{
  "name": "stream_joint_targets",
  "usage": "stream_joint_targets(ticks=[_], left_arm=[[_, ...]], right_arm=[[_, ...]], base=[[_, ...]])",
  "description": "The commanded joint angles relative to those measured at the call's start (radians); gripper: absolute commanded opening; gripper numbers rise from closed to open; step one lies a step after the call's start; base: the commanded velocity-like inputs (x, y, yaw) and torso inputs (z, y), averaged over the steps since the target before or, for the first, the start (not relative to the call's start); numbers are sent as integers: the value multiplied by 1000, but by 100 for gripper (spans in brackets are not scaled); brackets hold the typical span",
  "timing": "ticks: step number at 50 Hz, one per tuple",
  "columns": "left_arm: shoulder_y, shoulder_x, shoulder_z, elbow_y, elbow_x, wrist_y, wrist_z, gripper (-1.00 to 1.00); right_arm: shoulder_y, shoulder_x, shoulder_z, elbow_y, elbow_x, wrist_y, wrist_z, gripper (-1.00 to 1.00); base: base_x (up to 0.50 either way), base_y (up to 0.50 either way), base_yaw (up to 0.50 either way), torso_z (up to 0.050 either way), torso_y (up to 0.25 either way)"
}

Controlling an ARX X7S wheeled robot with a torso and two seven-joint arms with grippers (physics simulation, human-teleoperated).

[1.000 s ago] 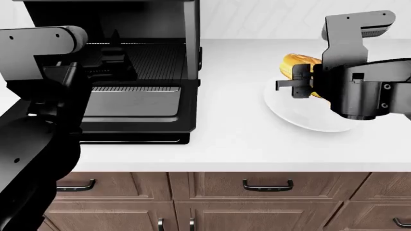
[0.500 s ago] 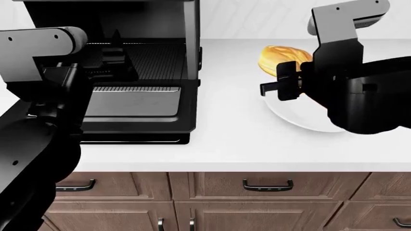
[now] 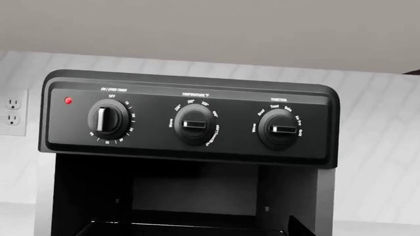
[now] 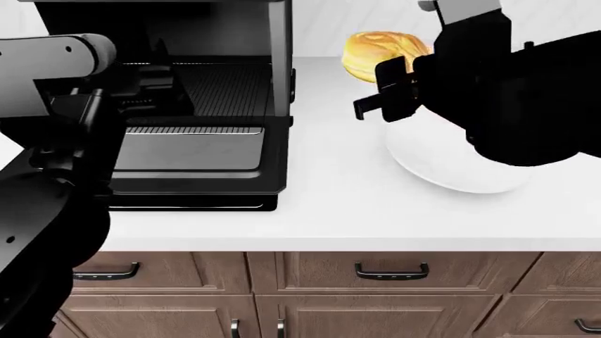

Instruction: Place the bread on the rack of the toaster oven.

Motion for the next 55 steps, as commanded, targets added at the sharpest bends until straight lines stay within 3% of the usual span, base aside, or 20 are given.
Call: stream_joint_targets(ticks=[1,25,44,55], left_arm=[[4,-8,-15,13,-11,0,-8,100],[-39,-62,-56,66,-41,-54,-48,100],[-38,-65,-61,73,-49,-51,-57,100],[-23,-64,-52,59,-38,-32,-49,100]], right_arm=[[96,-62,-43,25,-102,39,-183,-100],[158,-143,-116,42,-251,-4,-502,-100],[191,-153,-116,10,-238,-1,-540,-100],[220,-195,-177,107,-362,-54,-681,-100]], base=[[0,0,0,0,0],[0,0,0,0,0],[0,0,0,0,0],[0,0,0,0,0]])
